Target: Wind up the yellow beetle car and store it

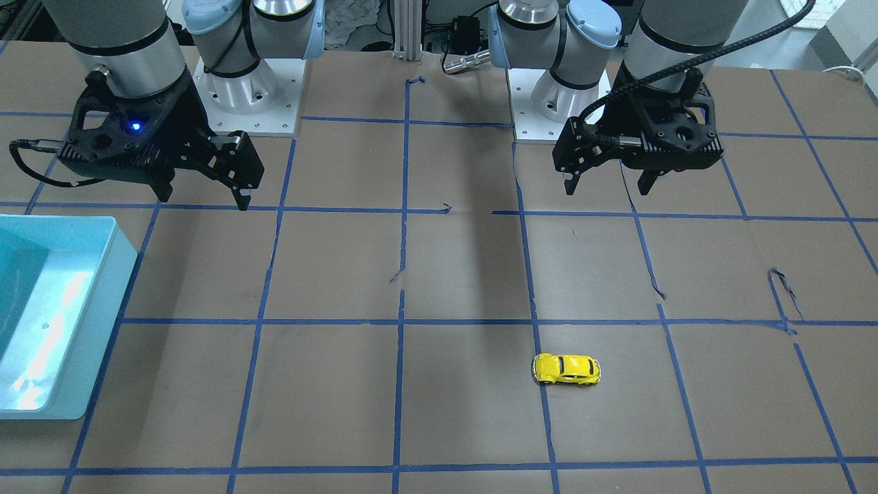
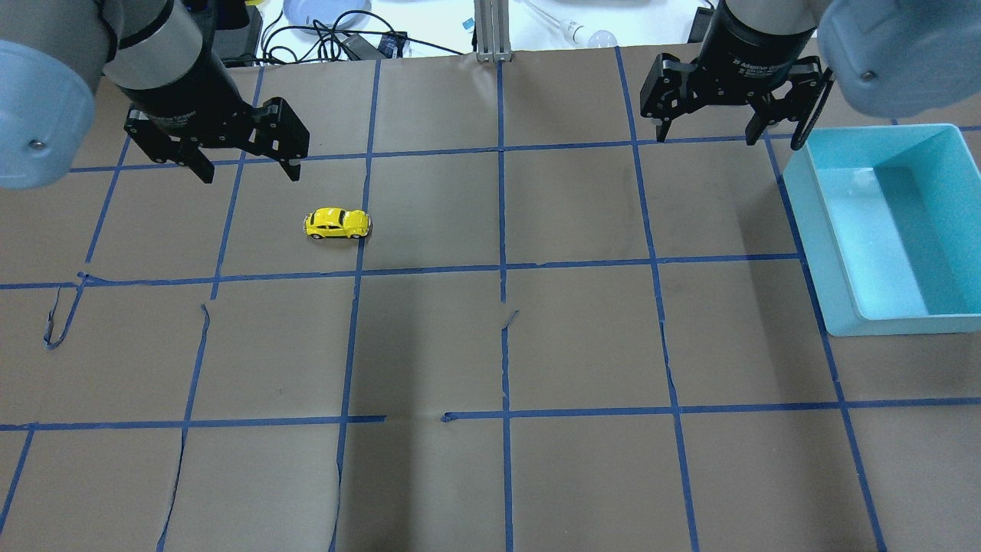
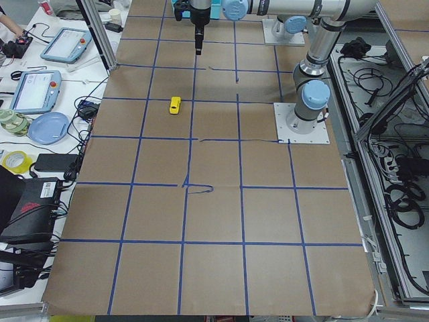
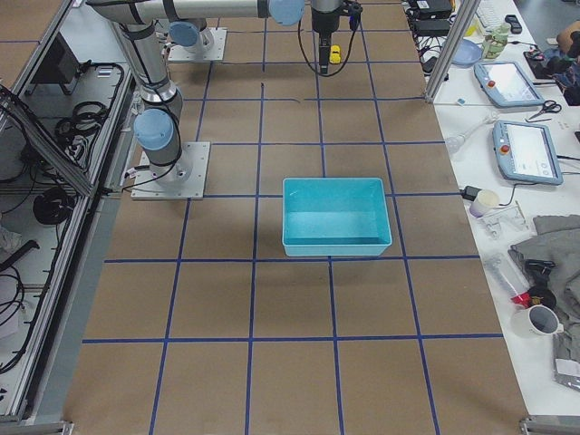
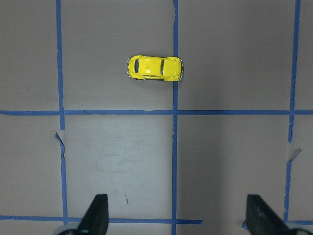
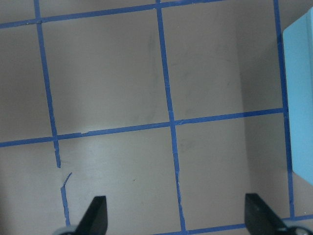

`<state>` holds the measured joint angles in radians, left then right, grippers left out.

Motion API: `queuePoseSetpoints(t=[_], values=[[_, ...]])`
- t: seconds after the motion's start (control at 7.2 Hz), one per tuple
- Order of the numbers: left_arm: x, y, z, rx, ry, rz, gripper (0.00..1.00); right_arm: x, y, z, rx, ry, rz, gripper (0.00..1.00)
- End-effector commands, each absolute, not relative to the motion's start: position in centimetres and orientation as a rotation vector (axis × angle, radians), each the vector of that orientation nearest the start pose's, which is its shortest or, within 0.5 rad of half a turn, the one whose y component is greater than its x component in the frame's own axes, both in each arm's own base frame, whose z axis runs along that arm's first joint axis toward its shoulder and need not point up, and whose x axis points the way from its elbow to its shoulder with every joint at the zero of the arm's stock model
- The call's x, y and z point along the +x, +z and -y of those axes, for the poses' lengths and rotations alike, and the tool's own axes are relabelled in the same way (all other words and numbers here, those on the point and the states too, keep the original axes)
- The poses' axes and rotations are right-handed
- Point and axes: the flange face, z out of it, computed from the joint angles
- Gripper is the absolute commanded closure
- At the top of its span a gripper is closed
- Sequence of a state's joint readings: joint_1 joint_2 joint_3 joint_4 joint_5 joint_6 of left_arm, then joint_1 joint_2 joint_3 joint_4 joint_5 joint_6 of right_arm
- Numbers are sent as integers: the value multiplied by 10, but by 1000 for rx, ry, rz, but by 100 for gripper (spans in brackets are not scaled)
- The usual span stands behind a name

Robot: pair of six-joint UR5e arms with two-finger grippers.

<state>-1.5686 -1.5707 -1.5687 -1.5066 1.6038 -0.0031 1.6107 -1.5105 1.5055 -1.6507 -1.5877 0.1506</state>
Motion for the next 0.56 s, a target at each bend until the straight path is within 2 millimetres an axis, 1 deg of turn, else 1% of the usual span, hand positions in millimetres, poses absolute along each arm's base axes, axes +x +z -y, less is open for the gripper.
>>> queuePoseSetpoints(t=[0.0,0.42], values=[[-129,495,498,-9,-103,-3108,0,153,499,522,184,-165,-3137,0],[-129,495,500,-9,-107,-3108,0,153,500,522,187,-168,-3136,0]])
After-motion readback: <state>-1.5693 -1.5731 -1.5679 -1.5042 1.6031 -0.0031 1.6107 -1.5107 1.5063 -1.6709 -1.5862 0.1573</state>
